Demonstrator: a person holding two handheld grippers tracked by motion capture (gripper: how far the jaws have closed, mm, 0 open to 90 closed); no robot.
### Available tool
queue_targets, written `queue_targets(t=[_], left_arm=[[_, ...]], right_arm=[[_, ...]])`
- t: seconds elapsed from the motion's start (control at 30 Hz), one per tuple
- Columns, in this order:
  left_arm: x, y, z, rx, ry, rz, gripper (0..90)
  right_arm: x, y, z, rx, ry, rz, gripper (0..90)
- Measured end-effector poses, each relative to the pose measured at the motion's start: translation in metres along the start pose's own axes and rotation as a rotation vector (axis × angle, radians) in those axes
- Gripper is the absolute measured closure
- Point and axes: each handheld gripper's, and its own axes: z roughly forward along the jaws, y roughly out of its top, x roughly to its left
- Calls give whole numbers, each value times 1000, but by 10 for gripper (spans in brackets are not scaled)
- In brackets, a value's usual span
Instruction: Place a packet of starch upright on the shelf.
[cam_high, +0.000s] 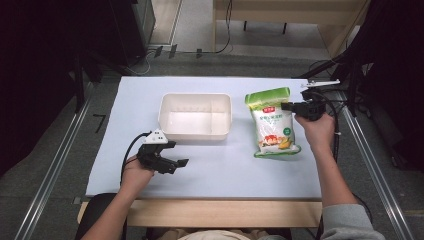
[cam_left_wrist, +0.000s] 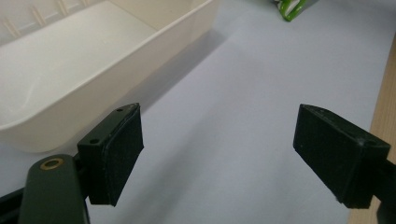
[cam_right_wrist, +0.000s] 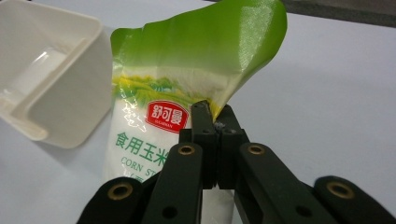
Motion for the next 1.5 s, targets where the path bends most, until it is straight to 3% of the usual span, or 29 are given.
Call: queue_targets(t=[0.3, 0.37, 0.67, 0.93, 1.17, 1.5], left_arm=[[0, 2, 3, -9, -12, 1, 166], [1, 3, 2, -7, -14, 4, 166], [1, 3, 3, -8, -16, 3, 166], [1, 3, 3, -10, -11, 1, 166], [0, 3, 1, -6, -2, -2, 166], [0, 3, 2, -6, -1, -1, 166]], right_arm=[[30, 5, -25, -14, 48, -63, 900], [40, 8, -30, -18, 57, -95, 900], [62, 19, -48, -63, 69, -147, 900], [65, 25, -54, -83, 51, -160, 900], [72, 36, -59, -104, 65, -179, 900], [83, 67, -62, -101, 69, -196, 900]])
